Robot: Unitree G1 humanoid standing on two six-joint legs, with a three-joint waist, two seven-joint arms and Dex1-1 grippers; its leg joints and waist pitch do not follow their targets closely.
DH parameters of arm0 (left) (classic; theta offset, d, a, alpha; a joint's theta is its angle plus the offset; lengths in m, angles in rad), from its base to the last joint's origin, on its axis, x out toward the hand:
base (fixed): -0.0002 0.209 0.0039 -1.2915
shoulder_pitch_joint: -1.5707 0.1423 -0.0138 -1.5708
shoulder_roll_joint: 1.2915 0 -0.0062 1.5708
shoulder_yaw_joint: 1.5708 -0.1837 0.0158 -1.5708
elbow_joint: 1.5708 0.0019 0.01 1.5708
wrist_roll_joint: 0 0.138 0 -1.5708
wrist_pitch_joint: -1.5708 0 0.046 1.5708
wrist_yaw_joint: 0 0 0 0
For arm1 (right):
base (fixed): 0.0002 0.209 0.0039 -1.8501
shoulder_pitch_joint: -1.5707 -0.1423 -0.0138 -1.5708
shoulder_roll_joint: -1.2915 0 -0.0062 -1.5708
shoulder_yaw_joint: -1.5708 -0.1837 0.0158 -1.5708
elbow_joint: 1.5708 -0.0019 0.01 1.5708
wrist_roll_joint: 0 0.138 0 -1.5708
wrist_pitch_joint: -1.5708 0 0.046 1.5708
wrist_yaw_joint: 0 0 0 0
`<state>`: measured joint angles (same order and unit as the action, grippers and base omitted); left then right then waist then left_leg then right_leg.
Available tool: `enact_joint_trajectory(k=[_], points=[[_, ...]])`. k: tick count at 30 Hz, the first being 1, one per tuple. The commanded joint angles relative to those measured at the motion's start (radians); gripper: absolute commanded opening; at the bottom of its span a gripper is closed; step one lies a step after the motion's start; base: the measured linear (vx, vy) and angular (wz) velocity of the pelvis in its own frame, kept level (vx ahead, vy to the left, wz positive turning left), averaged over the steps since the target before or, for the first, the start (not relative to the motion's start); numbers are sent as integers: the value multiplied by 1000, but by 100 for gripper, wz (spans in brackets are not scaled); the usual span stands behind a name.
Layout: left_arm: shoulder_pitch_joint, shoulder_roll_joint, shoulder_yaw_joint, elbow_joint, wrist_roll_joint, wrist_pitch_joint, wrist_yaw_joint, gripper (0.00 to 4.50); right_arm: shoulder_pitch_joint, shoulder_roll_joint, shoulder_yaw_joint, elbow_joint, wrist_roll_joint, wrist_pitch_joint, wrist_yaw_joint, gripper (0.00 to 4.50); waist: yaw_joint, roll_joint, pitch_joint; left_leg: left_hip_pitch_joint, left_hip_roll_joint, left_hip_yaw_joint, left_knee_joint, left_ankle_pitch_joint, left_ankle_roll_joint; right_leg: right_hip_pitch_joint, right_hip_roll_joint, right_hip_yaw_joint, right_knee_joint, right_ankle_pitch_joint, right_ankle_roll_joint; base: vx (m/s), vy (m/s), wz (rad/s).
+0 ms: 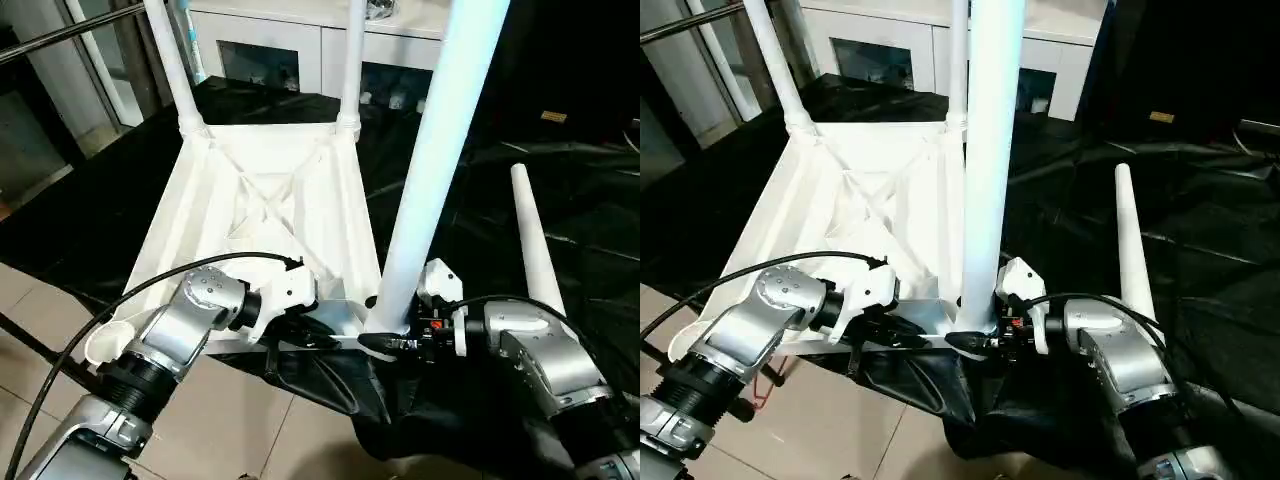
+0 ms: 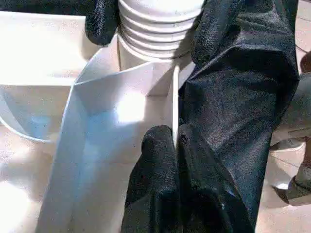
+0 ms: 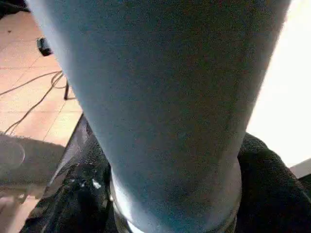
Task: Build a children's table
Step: Rotate leg to tighten
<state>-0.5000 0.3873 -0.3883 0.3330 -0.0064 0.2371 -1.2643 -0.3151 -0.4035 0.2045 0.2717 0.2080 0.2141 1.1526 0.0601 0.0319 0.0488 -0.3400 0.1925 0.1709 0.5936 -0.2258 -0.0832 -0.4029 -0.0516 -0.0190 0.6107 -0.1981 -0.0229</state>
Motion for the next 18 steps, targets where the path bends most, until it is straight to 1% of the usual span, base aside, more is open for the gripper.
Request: enact_joint_trajectory(k=[1,2,3,4,5,6,7,8,9,10,11,12,13,14,15,16,17,18], points=[[-13,-57,7,3,-21,33,59,0,-14,71,8,46,-22,20,-122,279,-1,-8,-55,-9,27,-3,-65,-88,61,56,-69,34,-69,-97,-243,0,0,0],[-18,-69,13,12,-18,46,83,0,-21,89,-1,69,-32,20,-165,278,-5,-11,-54,-10,25,-1,-65,-97,53,56,-68,34,-70,-115,-240,0,0,0],[-27,-85,21,26,-11,52,115,0,-33,111,-13,103,-49,15,-227,278,-8,-10,-52,-11,23,-5,-69,-116,39,58,-69,32,-76,-174,-227,0,0,0],[-37,-98,27,40,-4,56,144,0,-44,130,-22,134,-65,11,-281,278,-12,-10,-53,-10,23,-5,-69,-123,33,58,-70,32,-77,-196,-222,0,0,0],[-49,-117,33,59,7,63,184,0,-60,155,-37,175,-79,17,-354,277,-19,-14,-51,-11,21,-7,-71,-132,23,58,-69,32,-80,-237,-208,0,0,0],[-65,-136,38,81,22,67,229,0,-76,183,-55,217,-85,24,-424,277,-27,-12,-49,-12,19,-7,-72,-137,16,55,-70,33,-84,-269,-198,0,0,0],[-80,-156,42,101,35,76,271,0,-90,208,-73,251,-85,29,-480,277,-33,-12,-49,-14,17,-11,-74,-148,7,58,-70,30,-88,-312,-181,0,0,0],[-96,-179,48,121,44,90,315,0,-103,233,-87,281,-80,39,-524,277,-33,-18,-51,-13,17,-11,-74,-150,7,59,-71,30,-89,-324,-173,0,0,0],[-110,-202,55,139,50,102,354,0,-114,254,-96,304,-81,41,-561,277,-31,-16,-49,-7,17,-9,-72,-162,11,51,-70,33,-93,-339,-169,0,0,0],[-121,-220,61,151,52,111,383,0,-124,269,-101,322,-83,42,-592,277,-32,-16,-48,-5,17,-7,-71,-169,13,47,-68,34,-95,-345,-169,0,0,0],[-126,-230,64,159,54,116,401,0,-130,281,-107,332,-84,48,-613,277,-31,-15,-50,-6,17,-7,-71,-169,14,49,-69,34,-95,-339,-174,0,0,0],[-141,-265,73,178,59,131,451,0,-147,319,-116,358,-91,58,-671,277,-28,-15,-51,-8,17,-6,-71,-155,19,50,-68,35,-93,-313,-177,0,0,0],[-149,-285,77,189,62,140,476,0,-159,343,-117,375,-99,56,-700,277,-27,-12,-51,-7,19,-7,-72,-152,16,48,-68,34,-91,-293,-184,0,0,0],[-150,-294,74,191,64,141,480,0,-162,355,-113,378,-103,50,-703,277,-28,-13,-51,-7,18,-6,-72,-153,16,48,-66,34,-91,-287,-185,0,0,0],[-150,-296,72,191,64,141,478,0,-162,359,-110,378,-103,48,-700,277,-25,-15,-52,-9,17,-8,-72,-151,18,52,-68,33,-91,-285,-181,0,0,0],[-150,-299,68,193,65,136,469,0,-164,366,-110,380,-101,44,-694,312,-24,-15,-53,-9,17,-8,-72,-149,21,52,-69,34,-90,-279,-181,0,0,0],[-150,-299,68,193,65,135,467,0,-165,368,-110,380,-100,42,-691,333,-23,-14,-52,-11,18,-8,-73,-149,26,53,-69,34,-90,-269,-181,0,0,0],[-150,-300,66,194,65,133,461,0,-165,371,-111,380,-97,39,-685,347,-23,-13,-53,-11,19,-9,-74,-148,28,53,-69,34,-88,-250,-186,0,0,0]])
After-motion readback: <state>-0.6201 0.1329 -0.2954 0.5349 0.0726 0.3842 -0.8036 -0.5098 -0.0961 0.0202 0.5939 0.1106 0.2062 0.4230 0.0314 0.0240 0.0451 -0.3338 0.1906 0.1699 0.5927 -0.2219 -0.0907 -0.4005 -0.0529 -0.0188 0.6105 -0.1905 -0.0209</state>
